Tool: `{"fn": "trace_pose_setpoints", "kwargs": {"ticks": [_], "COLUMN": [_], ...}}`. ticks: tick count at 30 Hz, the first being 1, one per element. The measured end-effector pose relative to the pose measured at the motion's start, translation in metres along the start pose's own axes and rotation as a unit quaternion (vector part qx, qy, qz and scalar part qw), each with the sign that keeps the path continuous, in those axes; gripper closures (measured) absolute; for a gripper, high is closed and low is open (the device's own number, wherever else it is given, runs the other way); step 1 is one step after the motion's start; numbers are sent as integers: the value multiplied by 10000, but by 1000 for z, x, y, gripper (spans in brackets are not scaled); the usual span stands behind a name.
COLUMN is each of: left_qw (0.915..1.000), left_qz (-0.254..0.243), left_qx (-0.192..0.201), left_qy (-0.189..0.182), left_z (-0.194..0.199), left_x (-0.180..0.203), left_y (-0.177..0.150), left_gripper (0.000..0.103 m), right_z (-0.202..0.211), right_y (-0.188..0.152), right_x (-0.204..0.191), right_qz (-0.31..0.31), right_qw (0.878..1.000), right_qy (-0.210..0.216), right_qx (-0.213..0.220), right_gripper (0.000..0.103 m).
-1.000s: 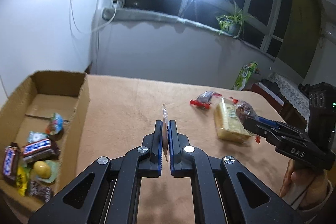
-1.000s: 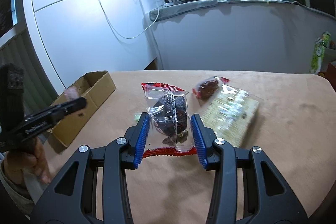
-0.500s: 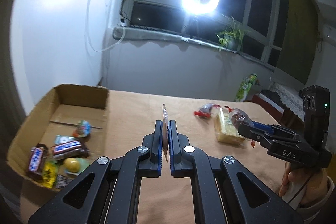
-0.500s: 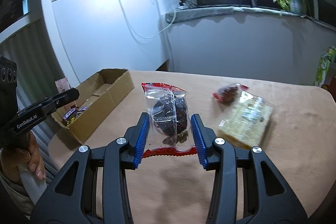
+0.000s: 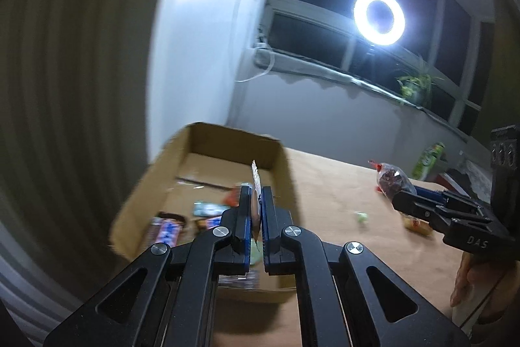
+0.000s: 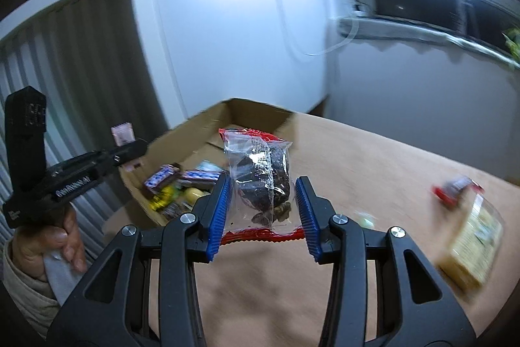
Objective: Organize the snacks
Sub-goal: 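Carry the snack bag and pink candy into the box and open both tools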
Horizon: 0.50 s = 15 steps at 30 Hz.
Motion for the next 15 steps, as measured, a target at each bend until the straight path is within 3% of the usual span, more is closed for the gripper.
{"fn": "trace_pose_setpoints", "kwargs": {"ticks": [6,15], "left_qw": [9997,9993], "left_qz": [147,218], "left_qx": [-116,-291], "left_qy": [138,91], "left_z": [-9,-22], "left_x": [-28,-39], "left_y": [-6,-13], "left_gripper": [99,99], "right_z": [-50,-100], "right_y": [14,26], "right_x": [-38,-66], "right_qz": [183,280], "right_qw": [9991,9975], "right_qy": [384,646], "right_qx": [-56,-107], "right_gripper": [60,60]}}
Point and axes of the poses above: each gripper's, at about its wrist camera, not at the fingertips, and z roughly against the way its jaws point, x to its right, y to its top, the point moved 4 cm from there along -z, roughly the way its jaws point, and after that the axes turned 14 degrees about x, right-handed, at the moved point
